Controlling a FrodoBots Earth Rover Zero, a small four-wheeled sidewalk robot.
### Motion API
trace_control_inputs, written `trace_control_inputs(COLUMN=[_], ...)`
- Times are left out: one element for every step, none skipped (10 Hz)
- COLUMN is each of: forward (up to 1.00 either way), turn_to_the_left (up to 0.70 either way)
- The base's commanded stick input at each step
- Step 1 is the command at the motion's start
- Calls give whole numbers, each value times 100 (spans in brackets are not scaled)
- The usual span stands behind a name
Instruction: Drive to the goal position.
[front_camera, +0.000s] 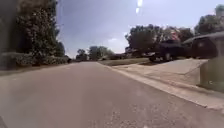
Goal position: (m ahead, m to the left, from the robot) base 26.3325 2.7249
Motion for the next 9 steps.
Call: trace_control_inputs(forward=[70,70,70,70,70,70,70,70,70], turn_to_the_left=[0,0,0,0,0,0,0,0,0])
